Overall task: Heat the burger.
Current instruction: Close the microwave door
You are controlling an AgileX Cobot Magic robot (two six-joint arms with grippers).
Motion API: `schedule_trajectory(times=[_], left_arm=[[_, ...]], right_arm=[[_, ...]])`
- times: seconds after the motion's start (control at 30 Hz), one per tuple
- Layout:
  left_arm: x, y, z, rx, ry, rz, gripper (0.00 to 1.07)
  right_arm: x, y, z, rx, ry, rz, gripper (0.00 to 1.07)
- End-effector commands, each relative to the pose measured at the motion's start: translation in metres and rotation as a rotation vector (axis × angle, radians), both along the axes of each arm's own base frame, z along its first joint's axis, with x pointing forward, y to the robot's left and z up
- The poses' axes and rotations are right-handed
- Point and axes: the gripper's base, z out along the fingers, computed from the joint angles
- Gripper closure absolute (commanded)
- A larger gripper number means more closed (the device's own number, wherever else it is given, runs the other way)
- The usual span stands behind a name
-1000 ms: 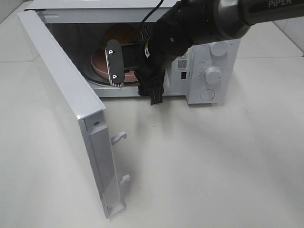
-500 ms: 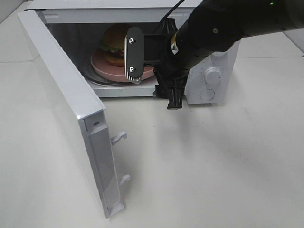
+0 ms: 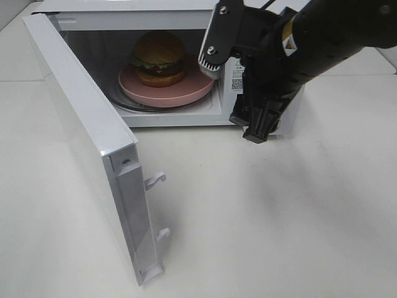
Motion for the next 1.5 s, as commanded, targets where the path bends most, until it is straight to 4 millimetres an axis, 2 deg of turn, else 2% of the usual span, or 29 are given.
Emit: schedule_trajectory(times=[0.03, 0.07, 0.13, 0.3, 0.33, 0.53, 0.63, 0.8, 0.9, 0.97, 1.07, 1.2, 1.23, 1.3, 1.33, 1.5], left_arm=[[-0.002, 0.0, 0.001, -0.004, -0.033, -0.001, 0.04], [-0.002, 0.0, 0.001, -0.004, -0.033, -0.001, 0.04], [-0.002, 0.0, 0.001, -0.004, -0.033, -0.001, 0.04], [-0.002, 0.0, 0.001, -0.004, -0.033, -0.001, 0.04], [-0.002, 0.0, 0.001, -0.004, -0.033, -0.001, 0.04], [-0.002, 0.0, 0.001, -0.004, -0.033, -0.001, 0.04], [-0.002, 0.0, 0.001, -0.004, -0.033, -0.001, 0.04], [-0.002, 0.0, 0.001, -0.004, -0.033, -0.001, 0.04], [-0.002, 0.0, 0.001, -0.004, -0.033, -0.001, 0.04], [-0.002, 0.0, 0.001, -0.004, -0.033, -0.001, 0.04], [-0.002, 0.0, 0.001, -0.004, -0.033, -0.001, 0.04], [-0.002, 0.0, 0.001, -0.004, -0.033, -0.001, 0.04], [-0.002, 0.0, 0.001, -0.004, -0.033, -0.001, 0.04], [-0.002, 0.0, 0.001, -0.004, -0.033, -0.001, 0.04], [-0.002, 0.0, 0.001, -0.004, -0.033, -0.001, 0.04], [-0.002, 0.0, 0.001, -0.004, -0.033, -0.001, 0.04]], right_arm=[[-0.017, -0.018, 0.01, 0.063, 0.081, -0.168, 0.31], [-0.017, -0.018, 0.01, 0.063, 0.081, -0.168, 0.31], [-0.036, -0.032, 0.021, 0.095, 0.185, -0.282, 0.31], [-0.055, -0.04, 0.031, 0.143, 0.28, -0.343, 0.31], [-0.065, -0.045, 0.036, 0.163, 0.335, -0.387, 0.31], [-0.086, -0.06, 0.043, 0.157, 0.405, -0.469, 0.31], [-0.089, -0.062, 0.044, 0.162, 0.408, -0.482, 0.31], [-0.111, -0.079, 0.04, 0.206, 0.41, -0.53, 0.31], [-0.115, -0.082, 0.039, 0.21, 0.413, -0.535, 0.31], [-0.131, -0.095, 0.033, 0.239, 0.405, -0.554, 0.31], [-0.142, -0.104, 0.029, 0.261, 0.397, -0.573, 0.31], [-0.149, -0.114, 0.027, 0.31, 0.389, -0.623, 0.31], [-0.152, -0.125, 0.027, 0.349, 0.369, -0.68, 0.31], [-0.153, -0.129, 0.027, 0.364, 0.357, -0.703, 0.31], [-0.157, -0.141, 0.028, 0.407, 0.32, -0.764, 0.31], [-0.17, -0.16, 0.029, 0.488, 0.247, -0.862, 0.31]])
